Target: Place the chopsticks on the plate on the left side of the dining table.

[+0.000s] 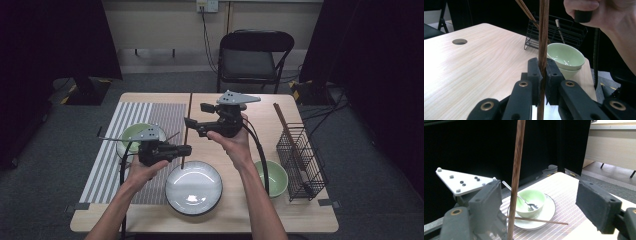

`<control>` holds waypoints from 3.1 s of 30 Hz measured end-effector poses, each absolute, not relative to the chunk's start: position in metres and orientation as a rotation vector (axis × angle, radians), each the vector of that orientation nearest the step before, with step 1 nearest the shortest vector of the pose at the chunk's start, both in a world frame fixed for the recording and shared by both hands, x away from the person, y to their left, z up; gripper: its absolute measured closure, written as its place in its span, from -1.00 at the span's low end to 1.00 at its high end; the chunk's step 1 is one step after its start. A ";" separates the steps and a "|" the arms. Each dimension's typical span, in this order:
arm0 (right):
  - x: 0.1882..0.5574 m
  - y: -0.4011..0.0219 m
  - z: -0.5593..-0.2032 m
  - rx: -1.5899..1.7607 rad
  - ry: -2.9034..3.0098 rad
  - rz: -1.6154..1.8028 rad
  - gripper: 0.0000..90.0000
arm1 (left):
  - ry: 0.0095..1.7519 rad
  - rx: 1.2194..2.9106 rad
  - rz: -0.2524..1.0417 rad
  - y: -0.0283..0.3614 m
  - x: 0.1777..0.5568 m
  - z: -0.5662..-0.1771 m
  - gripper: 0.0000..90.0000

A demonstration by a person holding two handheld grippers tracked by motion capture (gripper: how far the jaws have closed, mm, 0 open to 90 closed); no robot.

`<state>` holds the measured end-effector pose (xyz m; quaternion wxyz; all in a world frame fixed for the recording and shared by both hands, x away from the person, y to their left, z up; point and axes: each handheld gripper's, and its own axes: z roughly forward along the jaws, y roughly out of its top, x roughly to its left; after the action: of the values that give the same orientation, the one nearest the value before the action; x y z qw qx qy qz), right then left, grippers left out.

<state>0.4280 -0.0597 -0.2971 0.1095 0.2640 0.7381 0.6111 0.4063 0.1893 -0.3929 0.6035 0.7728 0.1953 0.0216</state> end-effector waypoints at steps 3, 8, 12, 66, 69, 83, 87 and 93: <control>0.429 -0.060 -0.298 0.799 2.152 1.762 -0.60 | 0.446 1.803 0.053 0.187 0.405 -0.393 0.88; 0.430 -0.063 -0.300 0.842 2.128 1.738 -0.58 | 0.452 1.807 0.061 0.188 0.405 -0.392 0.88; 0.430 -0.065 -0.302 0.853 2.113 1.715 -0.57 | 0.454 1.802 0.059 0.190 0.405 -0.393 0.88; 0.432 -0.094 -0.315 0.959 2.059 1.655 -0.62 | 0.467 1.783 0.095 0.196 0.403 -0.386 0.88; 0.432 -0.096 -0.317 0.965 2.064 1.655 -0.63 | 0.462 1.785 0.098 0.196 0.403 -0.386 0.88; 0.432 -0.111 -0.313 0.994 2.023 1.645 -0.61 | 0.436 1.820 0.086 0.191 0.401 -0.387 0.88; 0.432 -0.113 -0.315 1.001 2.017 1.643 -0.61 | 0.435 1.821 0.087 0.191 0.401 -0.387 0.88; 0.432 -0.117 -0.319 1.012 2.018 1.639 -0.61 | 0.435 1.811 0.086 0.192 0.401 -0.386 0.88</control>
<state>0.4325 -0.1175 -0.3192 0.1752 0.3572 0.7121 0.5785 0.4011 0.1922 -0.3862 0.5961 0.7799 0.1873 0.0372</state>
